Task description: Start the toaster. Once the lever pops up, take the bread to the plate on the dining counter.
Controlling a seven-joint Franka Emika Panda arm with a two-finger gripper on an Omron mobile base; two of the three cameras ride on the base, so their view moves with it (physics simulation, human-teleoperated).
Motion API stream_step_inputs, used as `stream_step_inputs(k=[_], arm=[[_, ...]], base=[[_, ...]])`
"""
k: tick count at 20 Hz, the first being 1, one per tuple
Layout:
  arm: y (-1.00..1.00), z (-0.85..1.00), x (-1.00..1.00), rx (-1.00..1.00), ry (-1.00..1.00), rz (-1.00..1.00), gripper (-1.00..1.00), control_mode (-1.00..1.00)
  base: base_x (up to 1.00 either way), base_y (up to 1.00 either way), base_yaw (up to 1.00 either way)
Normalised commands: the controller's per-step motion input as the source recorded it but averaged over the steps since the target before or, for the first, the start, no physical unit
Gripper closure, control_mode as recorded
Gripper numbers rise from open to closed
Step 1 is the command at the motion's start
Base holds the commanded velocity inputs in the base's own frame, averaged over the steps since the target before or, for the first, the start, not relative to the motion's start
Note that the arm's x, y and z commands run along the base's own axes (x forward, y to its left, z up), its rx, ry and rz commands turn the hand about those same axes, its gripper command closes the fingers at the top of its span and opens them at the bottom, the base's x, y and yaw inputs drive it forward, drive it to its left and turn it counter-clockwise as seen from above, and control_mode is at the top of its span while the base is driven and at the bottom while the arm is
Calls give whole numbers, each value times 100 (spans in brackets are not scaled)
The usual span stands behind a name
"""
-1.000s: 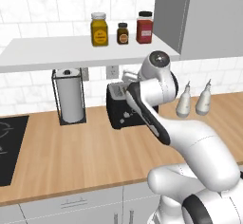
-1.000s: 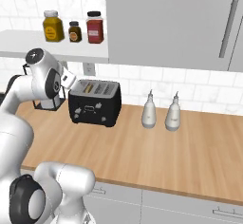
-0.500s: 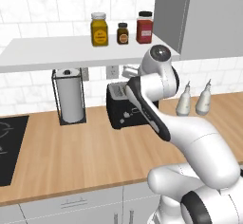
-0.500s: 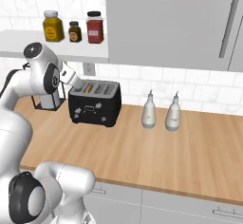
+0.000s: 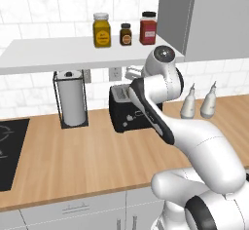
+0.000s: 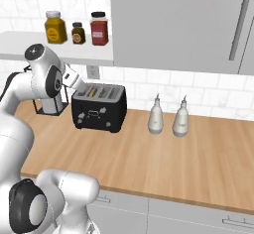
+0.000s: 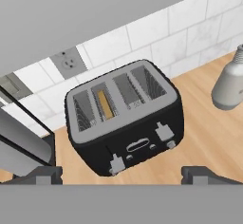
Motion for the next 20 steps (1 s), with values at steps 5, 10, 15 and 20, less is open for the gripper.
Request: stream_step_inputs(k=[5,10,15,20], arm=[[0,0,0,0,0,0,-100,-100],[0,0,0,0,0,0,-100,-100],[0,0,0,0,0,0,-100,-100],[0,0,0,0,0,0,-100,-100]], base=[[0,0,0],[0,0,0],[0,0,0],[0,0,0]])
